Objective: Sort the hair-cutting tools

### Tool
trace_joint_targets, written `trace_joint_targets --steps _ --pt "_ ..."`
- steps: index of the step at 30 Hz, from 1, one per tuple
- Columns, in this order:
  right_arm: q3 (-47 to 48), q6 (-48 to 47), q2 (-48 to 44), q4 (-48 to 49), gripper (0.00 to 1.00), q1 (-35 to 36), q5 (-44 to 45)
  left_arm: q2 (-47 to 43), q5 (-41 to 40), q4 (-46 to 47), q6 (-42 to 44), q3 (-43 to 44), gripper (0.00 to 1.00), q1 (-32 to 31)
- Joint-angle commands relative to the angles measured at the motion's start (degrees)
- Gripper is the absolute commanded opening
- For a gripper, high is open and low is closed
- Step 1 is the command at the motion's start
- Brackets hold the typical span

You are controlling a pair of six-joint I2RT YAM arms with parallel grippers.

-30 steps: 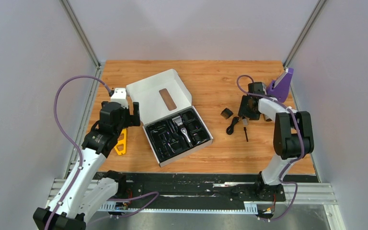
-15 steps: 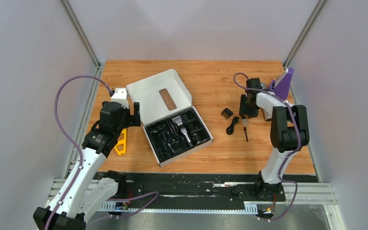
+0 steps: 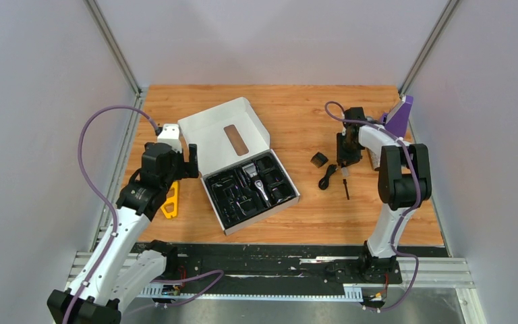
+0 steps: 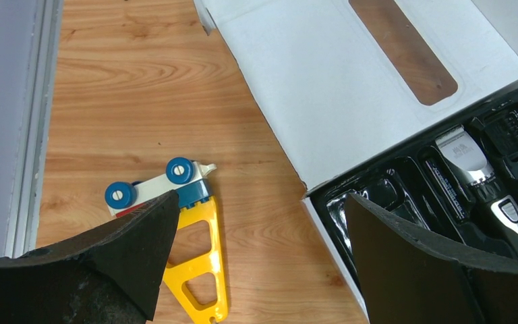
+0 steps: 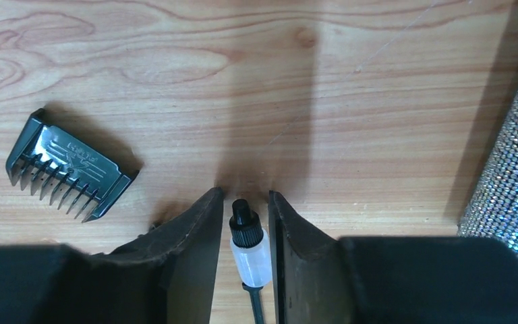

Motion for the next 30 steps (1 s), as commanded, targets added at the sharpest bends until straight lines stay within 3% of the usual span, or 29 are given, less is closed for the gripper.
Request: trace_joint_targets --steps 1,9,20,30 --pt "1.7 -1.5 1.1 -1.0 0.29 0.7 -1.1 0.2 0.3 1.4 -0.2 1.0 1.00 -0.1" --pt "1.4 -0.1 -4.5 1.2 0.06 2.7 4.3 0.5 0.1 1.4 -0.2 1.0 1.00 -0.1" --pt "2.8 0.6 -15.5 2.6 0.05 10.8 12.1 0.4 -0.9 1.3 -0.2 1.1 1.00 -0.1" --pt "2.3 7.3 -20.9 8.0 0.04 30.9 12.1 -0.2 -2.6 0.8 -0.5 1.4 1.00 -0.1"
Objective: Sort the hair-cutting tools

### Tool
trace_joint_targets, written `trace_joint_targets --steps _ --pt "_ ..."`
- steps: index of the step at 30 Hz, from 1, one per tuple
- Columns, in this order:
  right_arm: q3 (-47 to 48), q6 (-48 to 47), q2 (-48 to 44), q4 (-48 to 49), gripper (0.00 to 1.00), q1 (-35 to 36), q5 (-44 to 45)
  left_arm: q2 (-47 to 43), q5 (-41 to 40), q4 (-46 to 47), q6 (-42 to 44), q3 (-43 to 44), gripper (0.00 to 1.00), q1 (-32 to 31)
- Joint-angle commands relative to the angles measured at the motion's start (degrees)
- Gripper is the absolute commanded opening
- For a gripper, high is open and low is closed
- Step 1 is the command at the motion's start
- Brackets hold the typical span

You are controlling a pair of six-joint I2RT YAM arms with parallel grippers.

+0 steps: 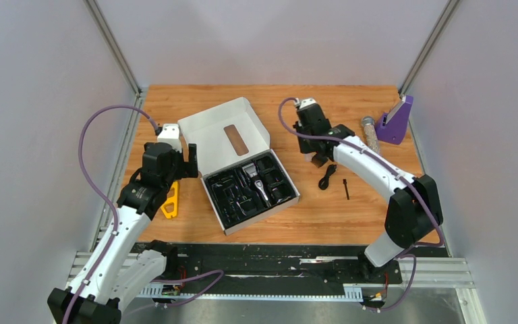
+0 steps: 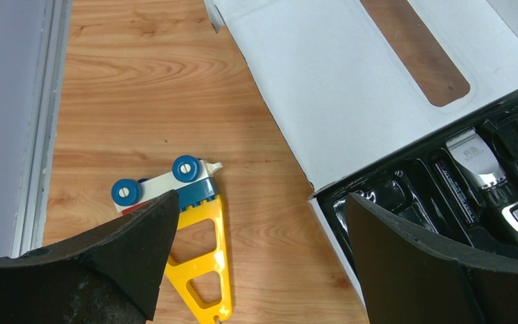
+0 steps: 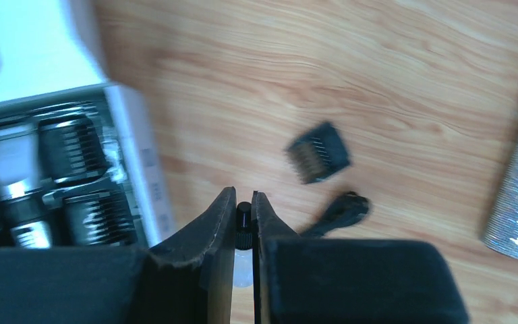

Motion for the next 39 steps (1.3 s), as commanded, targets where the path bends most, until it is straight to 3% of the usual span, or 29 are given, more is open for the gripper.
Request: trace_joint_targets --steps 1,8,17,23,39 --pt "1.0 6.1 -3.1 5.8 0.04 8.1 -0.3 -0.9 -1.9 0.7 -0.6 1.4 1.00 -0.1" --pt "-0.1 13.3 -1.4 11.7 0.04 21.4 -1.8 -1.6 -5.3 0.2 -1.1 1.4 1.00 -0.1" --pt "-1.4 18.7 3.2 15.6 0.04 31.7 -7.3 -1.8 -8.6 -0.5 -2.3 1.7 1.00 0.3" --pt "-1.9 21.6 6.3 16.7 0.04 33.5 -11.7 -2.4 -9.5 -0.5 -2.6 1.7 1.00 0.6" --pt "-0.3 26.2 11.9 18.4 0.07 36.0 -11.6 -2.6 -9.5 -0.1 -2.7 1.5 1.00 0.6"
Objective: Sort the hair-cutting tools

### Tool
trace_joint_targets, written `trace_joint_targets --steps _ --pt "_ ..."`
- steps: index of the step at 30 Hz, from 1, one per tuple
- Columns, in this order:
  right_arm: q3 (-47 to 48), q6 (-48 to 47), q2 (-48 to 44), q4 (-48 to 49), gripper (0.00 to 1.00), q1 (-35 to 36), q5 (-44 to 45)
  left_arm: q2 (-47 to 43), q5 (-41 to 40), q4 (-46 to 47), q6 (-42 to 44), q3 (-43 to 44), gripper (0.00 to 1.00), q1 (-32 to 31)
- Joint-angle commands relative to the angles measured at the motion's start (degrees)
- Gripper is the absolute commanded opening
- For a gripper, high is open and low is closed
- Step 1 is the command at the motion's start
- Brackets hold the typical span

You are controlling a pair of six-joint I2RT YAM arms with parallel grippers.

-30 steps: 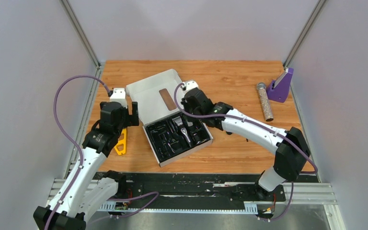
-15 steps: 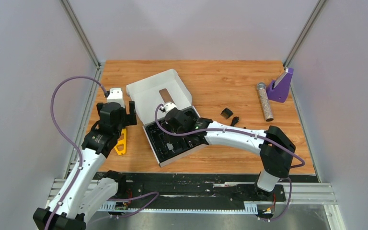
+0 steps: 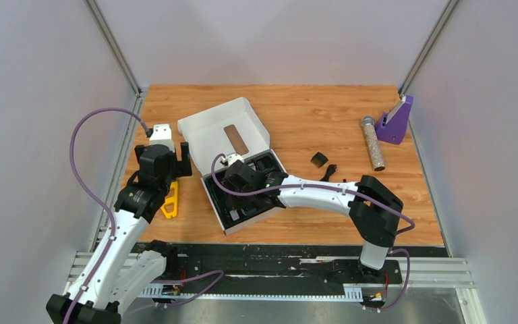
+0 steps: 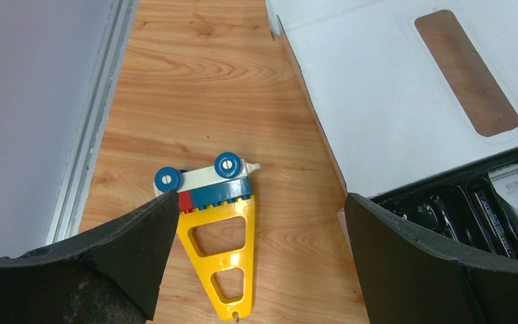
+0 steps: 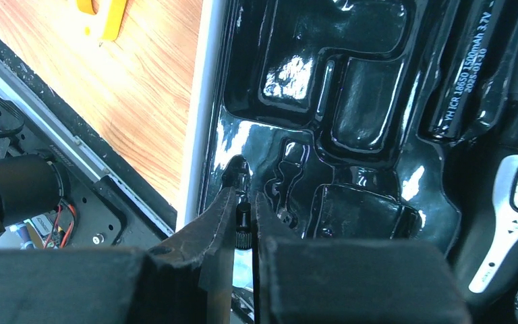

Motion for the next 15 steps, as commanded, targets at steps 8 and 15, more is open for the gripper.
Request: trace_joint_targets --steps 8,15 --pt "3.6 4.5 3.3 3.0 0.09 1.0 0.5 -0.1 -0.7 0.9 -1.0 1.4 1.00 0.4" --pt "5.1 5.3 4.8 3.2 0.10 1.1 0.9 -0.2 -0.7 0.8 -1.0 1.4 1.00 0.4"
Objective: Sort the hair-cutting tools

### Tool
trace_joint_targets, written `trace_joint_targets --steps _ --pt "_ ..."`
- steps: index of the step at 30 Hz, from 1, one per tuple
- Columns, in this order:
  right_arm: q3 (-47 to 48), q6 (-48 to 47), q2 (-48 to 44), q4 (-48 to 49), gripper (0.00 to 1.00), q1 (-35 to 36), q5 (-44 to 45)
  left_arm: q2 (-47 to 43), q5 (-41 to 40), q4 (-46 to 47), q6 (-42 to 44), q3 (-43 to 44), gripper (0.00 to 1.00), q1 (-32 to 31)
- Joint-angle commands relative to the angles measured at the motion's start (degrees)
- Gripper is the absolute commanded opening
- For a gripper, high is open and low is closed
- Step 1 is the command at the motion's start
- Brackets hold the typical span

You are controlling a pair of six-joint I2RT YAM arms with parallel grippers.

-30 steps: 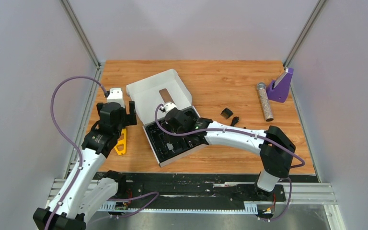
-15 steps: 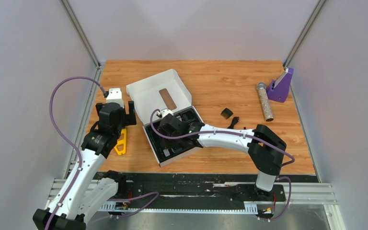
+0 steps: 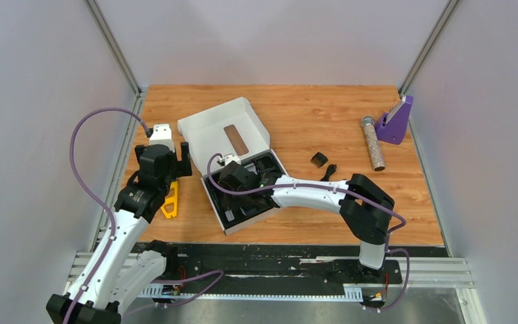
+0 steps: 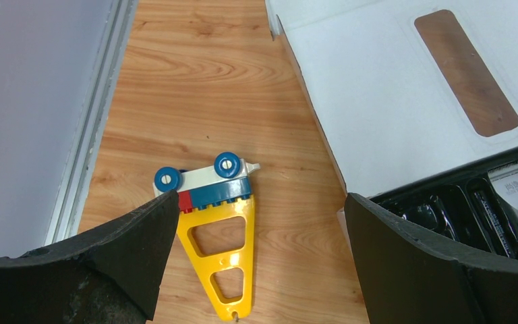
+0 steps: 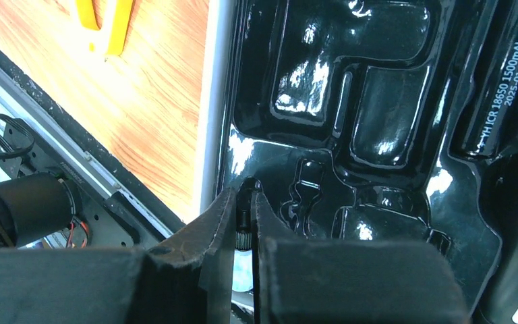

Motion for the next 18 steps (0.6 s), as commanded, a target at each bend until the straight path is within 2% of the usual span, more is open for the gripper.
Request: trace_joint_targets --steps 1,3,9,15,18 --pt "3.1 1.7 1.4 2.4 0.10 0.4 0.8 -0.3 -0.6 0.8 -0.9 1.4 1.00 0.4" --pt "3.4 1.7 1.8 2.2 0.14 0.4 0.8 -0.3 -0.5 0.8 -0.9 1.5 1.00 0.4" --pt "2.9 1.6 0.9 1.9 0.39 0.5 1.1 -0.5 -0.2 0.8 -0.9 1.5 1.00 0.4" --pt "1.8 -0.1 -2.4 0.8 0.41 0.4 1.8 -0.7 0.0 0.7 -0.9 1.5 1.00 0.4" --pt "1.4 -0.7 -3.6 -0.8 0.38 0.4 1.7 -0.8 0.0 0.7 -0.9 1.5 1.00 0.4"
